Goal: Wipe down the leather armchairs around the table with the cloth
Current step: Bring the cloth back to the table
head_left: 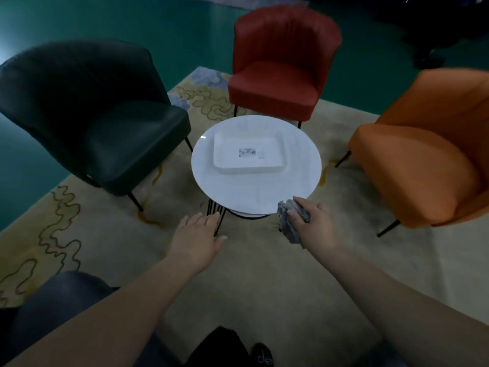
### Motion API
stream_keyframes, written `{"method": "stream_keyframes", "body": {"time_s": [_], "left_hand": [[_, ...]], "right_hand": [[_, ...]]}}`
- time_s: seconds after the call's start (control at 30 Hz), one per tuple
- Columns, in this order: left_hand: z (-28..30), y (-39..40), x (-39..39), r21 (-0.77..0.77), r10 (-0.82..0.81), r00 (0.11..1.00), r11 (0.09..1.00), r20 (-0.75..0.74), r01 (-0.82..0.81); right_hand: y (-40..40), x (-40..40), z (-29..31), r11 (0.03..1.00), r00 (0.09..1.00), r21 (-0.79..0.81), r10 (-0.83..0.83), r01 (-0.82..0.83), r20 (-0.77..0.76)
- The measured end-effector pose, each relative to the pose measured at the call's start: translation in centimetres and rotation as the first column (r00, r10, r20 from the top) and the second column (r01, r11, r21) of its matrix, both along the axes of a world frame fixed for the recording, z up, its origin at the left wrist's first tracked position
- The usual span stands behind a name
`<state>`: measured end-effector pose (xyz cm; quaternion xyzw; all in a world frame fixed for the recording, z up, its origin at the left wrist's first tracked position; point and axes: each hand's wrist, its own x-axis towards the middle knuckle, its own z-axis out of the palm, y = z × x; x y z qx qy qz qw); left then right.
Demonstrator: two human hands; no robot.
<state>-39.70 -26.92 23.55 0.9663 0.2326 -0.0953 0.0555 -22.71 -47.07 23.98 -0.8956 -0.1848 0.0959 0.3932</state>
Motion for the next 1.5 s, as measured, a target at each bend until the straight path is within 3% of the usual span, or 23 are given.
{"method": "stream_keyframes", "body": {"time_s": [0.17,0.47,0.73,1.03,1.23,1.37,1.5], "left_hand": [[-1.0,5.5,5.2,-0.004,-0.051,0.999,0.999,-0.02,0.051],[-1.8,16.3,16.4,-0.014,-0.128,0.99,0.992,-0.053,0.128],[-3.9,20.7,24.6,-0.051,-0.163,0.981,0.986,-0.107,0.158],[-7.2,23.4,33.0,-0.093,-0.082,0.979,0.994,-0.188,0.065],[-10.9,24.4,37.0,-0.17,-0.04,0.975,0.985,-0.219,0.002],[-13.3,25.0,38.6,-0.262,-0.002,0.989,0.964,-0.147,-0.037],[-15.8,26.2,40.6,-0.364,0.088,0.995,0.926,-0.04,-0.097]], "right_hand": [[5.2,5.0,-1.1,1.0,1.0,0.002,0.024,-0.024,-0.013],[14.0,13.4,-1.5,0.997,0.995,0.003,-0.076,0.076,-0.06],[18.0,20.7,-2.4,0.995,0.982,-0.018,-0.098,0.096,-0.161],[22.4,31.9,-7.6,0.995,0.957,-0.09,0.011,-0.039,-0.291],[25.7,35.6,-11.6,0.997,0.868,0.032,0.077,-0.07,-0.491],[27.8,36.5,-14.5,0.991,0.821,0.108,0.126,-0.079,-0.557],[29.9,37.2,-18.4,0.988,0.824,0.059,0.152,-0.143,-0.546]]}}
